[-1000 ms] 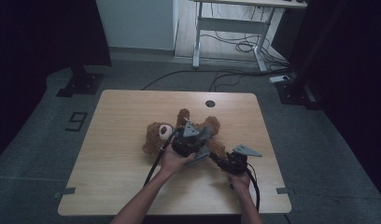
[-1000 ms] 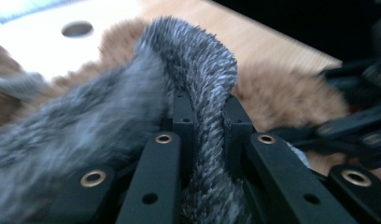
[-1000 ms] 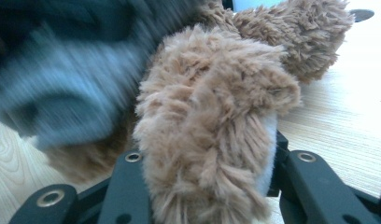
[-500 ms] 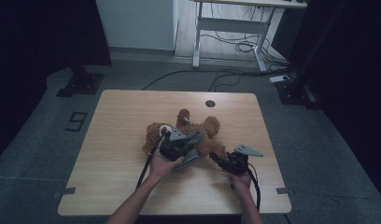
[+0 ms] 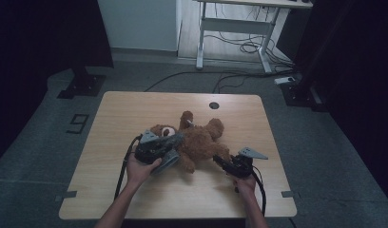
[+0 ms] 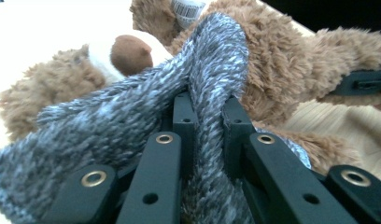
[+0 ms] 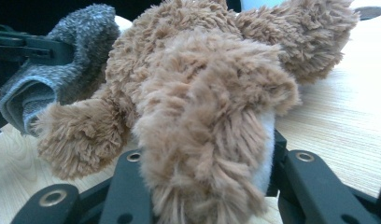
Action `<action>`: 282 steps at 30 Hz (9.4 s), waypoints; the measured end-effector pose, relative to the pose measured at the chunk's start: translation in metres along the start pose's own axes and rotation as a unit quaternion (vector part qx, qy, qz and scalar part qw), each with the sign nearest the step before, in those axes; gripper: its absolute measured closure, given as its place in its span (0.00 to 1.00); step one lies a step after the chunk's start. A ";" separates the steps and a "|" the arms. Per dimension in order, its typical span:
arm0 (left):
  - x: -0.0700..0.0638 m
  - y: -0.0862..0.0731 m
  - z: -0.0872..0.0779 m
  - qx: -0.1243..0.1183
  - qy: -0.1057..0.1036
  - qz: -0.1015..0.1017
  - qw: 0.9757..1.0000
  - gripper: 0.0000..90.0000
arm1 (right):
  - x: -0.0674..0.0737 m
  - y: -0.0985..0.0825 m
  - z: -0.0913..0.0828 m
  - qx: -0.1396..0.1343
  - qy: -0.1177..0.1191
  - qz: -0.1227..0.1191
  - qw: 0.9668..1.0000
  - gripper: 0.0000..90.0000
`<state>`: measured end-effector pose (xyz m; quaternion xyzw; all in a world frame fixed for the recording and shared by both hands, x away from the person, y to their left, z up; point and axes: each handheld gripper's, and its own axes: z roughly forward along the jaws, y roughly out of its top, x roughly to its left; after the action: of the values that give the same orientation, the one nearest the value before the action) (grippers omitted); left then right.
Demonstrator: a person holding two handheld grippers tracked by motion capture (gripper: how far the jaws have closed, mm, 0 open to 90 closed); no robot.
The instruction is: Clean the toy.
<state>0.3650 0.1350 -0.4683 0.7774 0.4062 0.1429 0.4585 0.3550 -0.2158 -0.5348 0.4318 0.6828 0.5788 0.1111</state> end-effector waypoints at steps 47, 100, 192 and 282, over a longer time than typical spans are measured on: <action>-0.013 -0.038 0.008 0.046 -0.007 0.000 0.999 0.88 | -0.006 -0.003 -0.003 0.013 0.012 0.003 1.000 0.68; 0.072 0.015 0.010 0.013 0.055 -0.078 0.995 0.89 | -0.012 -0.009 -0.005 0.044 0.009 0.015 0.999 0.68; -0.057 0.087 0.105 0.063 -0.008 0.034 0.997 0.89 | -0.015 -0.018 -0.004 0.056 0.005 0.027 0.998 0.68; 0.053 0.024 0.000 0.043 0.118 0.002 0.992 0.90 | -0.015 -0.018 -0.002 0.077 0.000 0.039 0.996 0.68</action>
<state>0.4098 0.1694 -0.4561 0.7748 0.4618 0.2174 0.3731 0.3549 -0.2273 -0.5555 0.4651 0.7081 0.5284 0.0547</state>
